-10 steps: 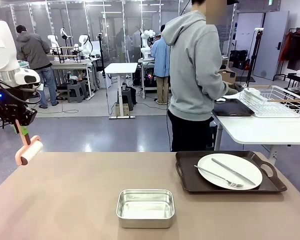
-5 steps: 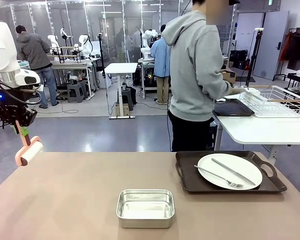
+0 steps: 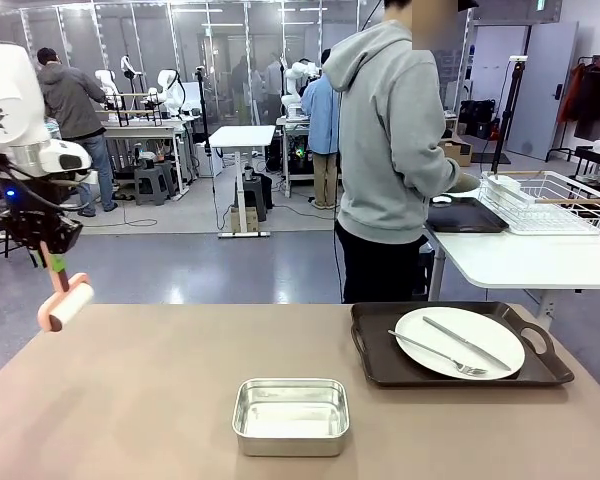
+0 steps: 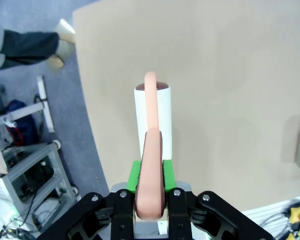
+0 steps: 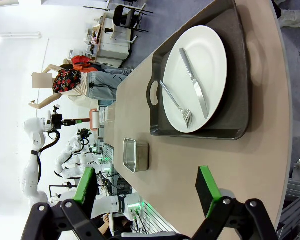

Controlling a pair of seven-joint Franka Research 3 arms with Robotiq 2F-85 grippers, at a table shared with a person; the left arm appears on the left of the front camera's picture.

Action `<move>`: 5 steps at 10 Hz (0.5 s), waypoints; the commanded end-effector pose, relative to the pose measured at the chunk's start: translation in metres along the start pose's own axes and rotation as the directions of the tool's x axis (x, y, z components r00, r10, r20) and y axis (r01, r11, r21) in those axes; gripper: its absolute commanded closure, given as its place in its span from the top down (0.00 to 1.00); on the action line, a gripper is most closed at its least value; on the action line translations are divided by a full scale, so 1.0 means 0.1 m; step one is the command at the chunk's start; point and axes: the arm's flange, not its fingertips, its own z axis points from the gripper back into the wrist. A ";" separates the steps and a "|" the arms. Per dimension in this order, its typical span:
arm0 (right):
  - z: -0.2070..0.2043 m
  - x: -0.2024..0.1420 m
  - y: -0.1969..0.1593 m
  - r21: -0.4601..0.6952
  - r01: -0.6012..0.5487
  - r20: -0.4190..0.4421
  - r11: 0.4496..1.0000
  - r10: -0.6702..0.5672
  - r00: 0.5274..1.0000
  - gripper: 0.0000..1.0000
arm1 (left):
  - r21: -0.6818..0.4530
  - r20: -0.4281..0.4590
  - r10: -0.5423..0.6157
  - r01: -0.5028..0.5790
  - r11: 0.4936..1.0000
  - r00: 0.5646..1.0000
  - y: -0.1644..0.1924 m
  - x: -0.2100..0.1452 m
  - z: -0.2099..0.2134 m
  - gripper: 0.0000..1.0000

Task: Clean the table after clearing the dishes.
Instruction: Place the Lint Roller back on top of the Airtight Container.

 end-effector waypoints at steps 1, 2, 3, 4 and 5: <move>0.00 -0.01 0.03 0.000 -0.001 0.000 1.000 0.001 1.000 1.00 | 0.022 0.042 -0.157 0.156 0.988 0.987 -0.38 0.17 0.13 0.21; 0.00 -0.01 0.03 0.000 -0.001 0.000 1.000 0.001 1.000 1.00 | 0.008 0.035 -0.263 0.263 0.965 0.964 -0.66 0.22 0.17 0.21; 0.00 -0.01 0.03 0.000 -0.001 0.000 1.000 0.001 1.000 1.00 | -0.029 0.075 -0.398 0.401 0.916 0.914 -1.05 0.25 0.22 0.21; 0.00 -0.01 0.03 0.000 -0.001 0.000 1.000 0.001 1.000 1.00 | -0.046 0.122 -0.505 0.514 0.857 0.854 -1.40 0.24 0.32 0.21; 0.00 -0.01 0.03 0.000 -0.001 0.000 1.000 0.001 1.000 1.00 | -0.041 0.186 -0.585 0.601 0.798 0.789 -1.71 0.19 0.49 0.21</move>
